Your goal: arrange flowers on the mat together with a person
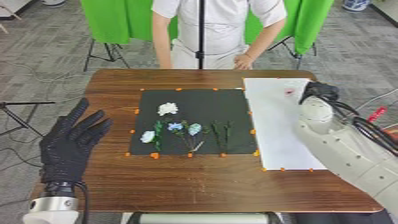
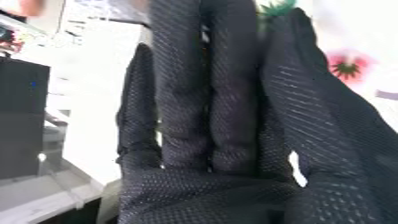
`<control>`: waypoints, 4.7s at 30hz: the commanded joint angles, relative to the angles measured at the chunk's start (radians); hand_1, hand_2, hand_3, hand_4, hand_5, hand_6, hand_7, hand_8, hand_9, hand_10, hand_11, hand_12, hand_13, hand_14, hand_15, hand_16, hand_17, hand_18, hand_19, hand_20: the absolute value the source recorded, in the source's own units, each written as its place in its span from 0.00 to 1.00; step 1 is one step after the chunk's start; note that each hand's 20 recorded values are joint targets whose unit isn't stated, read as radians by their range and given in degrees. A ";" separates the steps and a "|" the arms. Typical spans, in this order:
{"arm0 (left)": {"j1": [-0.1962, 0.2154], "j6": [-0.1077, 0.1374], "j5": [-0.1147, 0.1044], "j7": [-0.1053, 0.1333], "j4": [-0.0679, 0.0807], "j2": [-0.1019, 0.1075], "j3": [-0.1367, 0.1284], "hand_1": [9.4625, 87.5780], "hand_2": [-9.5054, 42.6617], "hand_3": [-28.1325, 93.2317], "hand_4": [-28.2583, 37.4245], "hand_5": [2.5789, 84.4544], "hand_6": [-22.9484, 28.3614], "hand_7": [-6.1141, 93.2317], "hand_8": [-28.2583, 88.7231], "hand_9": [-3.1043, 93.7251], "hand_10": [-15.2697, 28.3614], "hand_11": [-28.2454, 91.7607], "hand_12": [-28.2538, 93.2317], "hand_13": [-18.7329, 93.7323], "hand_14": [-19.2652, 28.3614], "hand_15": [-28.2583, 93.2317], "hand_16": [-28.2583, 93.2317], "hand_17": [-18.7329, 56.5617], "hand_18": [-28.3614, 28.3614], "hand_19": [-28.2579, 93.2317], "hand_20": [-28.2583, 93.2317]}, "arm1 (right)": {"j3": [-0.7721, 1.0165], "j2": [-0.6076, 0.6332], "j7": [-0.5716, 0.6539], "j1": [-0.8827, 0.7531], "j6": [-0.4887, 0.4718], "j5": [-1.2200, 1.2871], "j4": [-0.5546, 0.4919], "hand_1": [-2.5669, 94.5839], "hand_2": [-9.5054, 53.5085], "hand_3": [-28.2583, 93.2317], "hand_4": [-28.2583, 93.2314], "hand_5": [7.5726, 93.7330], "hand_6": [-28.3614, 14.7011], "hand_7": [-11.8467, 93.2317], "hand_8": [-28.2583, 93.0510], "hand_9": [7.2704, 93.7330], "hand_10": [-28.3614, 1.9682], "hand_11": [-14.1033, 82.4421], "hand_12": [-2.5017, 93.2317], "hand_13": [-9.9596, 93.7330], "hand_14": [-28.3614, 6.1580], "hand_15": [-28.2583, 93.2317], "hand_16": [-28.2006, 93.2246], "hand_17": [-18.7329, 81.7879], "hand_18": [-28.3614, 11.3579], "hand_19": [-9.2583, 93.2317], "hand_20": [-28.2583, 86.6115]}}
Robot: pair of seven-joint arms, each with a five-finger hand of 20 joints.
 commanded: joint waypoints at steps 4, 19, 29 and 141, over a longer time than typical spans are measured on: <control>0.015 -0.001 -0.005 0.006 -0.002 0.001 -0.001 0.14 0.36 0.85 0.00 0.38 0.63 0.12 0.18 0.41 0.84 0.42 0.32 0.43 1.00 0.64 0.15 0.21 0.98 0.77 0.34 | 0.049 -0.012 -0.055 -0.113 0.231 -0.157 -0.206 0.63 0.00 0.74 0.00 0.94 0.80 0.22 0.21 1.00 0.78 0.31 0.27 0.92 0.75 0.46 0.50 0.44 0.37 0.79 0.30; 0.003 -0.003 -0.005 -0.003 0.002 0.001 0.001 0.14 0.36 0.86 0.00 0.38 0.64 0.12 0.18 0.41 0.85 0.42 0.32 0.43 1.00 0.64 0.15 0.21 0.97 0.77 0.35 | -0.070 -0.142 -0.248 -0.148 0.178 -0.146 -0.364 0.58 0.00 0.81 0.00 0.92 0.77 0.22 0.22 1.00 0.76 0.27 0.29 0.88 0.71 0.47 0.49 0.41 0.36 0.78 0.28; 0.008 -0.003 -0.011 -0.010 0.003 -0.002 0.001 0.14 0.36 0.86 0.00 0.39 0.64 0.12 0.18 0.41 0.85 0.42 0.32 0.43 1.00 0.64 0.15 0.21 0.97 0.77 0.35 | -0.065 -0.126 -0.261 -0.194 0.095 -0.132 -0.398 0.55 0.00 0.82 0.00 0.86 0.79 0.22 0.20 0.95 0.72 0.24 0.30 0.81 0.66 0.48 0.46 0.37 0.35 0.72 0.30; 0.033 -0.072 0.074 -0.119 0.006 -0.096 -0.019 0.12 0.38 0.84 0.00 0.39 0.64 0.12 0.18 0.41 0.85 0.41 0.32 0.44 1.00 0.65 0.14 0.21 1.00 0.77 0.33 | 0.703 -0.433 -0.577 -1.052 0.139 1.431 -0.864 0.12 0.41 0.87 0.00 0.44 0.63 0.20 0.14 0.50 0.32 0.26 0.14 0.53 0.18 0.50 0.34 0.24 0.23 0.58 0.37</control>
